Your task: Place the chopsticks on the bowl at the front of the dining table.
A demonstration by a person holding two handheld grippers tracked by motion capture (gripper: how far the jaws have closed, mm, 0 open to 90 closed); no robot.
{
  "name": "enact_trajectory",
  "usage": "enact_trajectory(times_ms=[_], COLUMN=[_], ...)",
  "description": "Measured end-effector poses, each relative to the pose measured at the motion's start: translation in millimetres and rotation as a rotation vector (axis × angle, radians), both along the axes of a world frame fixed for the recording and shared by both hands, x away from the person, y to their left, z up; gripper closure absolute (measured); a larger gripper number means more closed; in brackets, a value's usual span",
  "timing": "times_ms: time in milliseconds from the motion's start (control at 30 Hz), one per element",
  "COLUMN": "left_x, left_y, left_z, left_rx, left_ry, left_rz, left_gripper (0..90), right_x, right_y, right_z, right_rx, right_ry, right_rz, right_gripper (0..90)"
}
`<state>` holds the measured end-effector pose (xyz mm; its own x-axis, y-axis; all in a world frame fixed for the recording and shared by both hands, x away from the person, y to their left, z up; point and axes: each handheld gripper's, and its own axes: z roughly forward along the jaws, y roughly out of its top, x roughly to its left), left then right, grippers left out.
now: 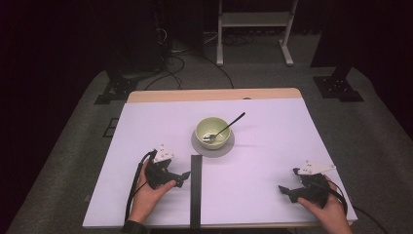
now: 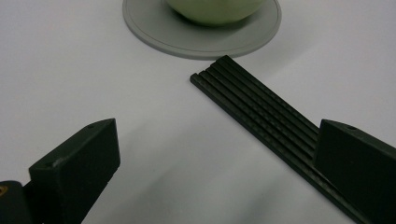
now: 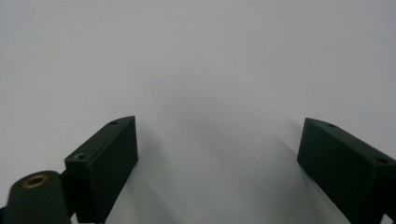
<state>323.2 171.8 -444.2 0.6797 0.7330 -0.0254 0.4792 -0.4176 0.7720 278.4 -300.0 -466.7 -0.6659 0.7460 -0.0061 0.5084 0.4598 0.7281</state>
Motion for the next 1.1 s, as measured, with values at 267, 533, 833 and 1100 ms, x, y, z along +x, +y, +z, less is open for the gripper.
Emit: enact_trajectory(times_ms=[267,533,833,1100], left_x=[9.3,14.2,15.9,16.4], left_y=[-11.2,-14.4,-16.7,-17.4], left_z=[-3.8,-8.2,-12.2,-14.0], left_rx=[0.024,0.039,0.058,0.067], left_ry=[0.015,0.017,0.029,0.037], left_rz=[-0.003,0.007,0.018,0.018], left_gripper=[0.0,0.0,0.0,0.0], right_x=[-0.1,-0.1,-0.1,-0.1], right_y=[0.0,0.0,0.0,0.0], right_z=[0.0,-0.1,-0.1,-0.1], right_rx=[0.000,0.000,0.001,0.000], right_ry=[-0.001,-0.001,-0.001,-0.001], right_rz=[0.000,0.000,0.000,0.000], right_gripper=[10.5,10.5,10.5,10.5])
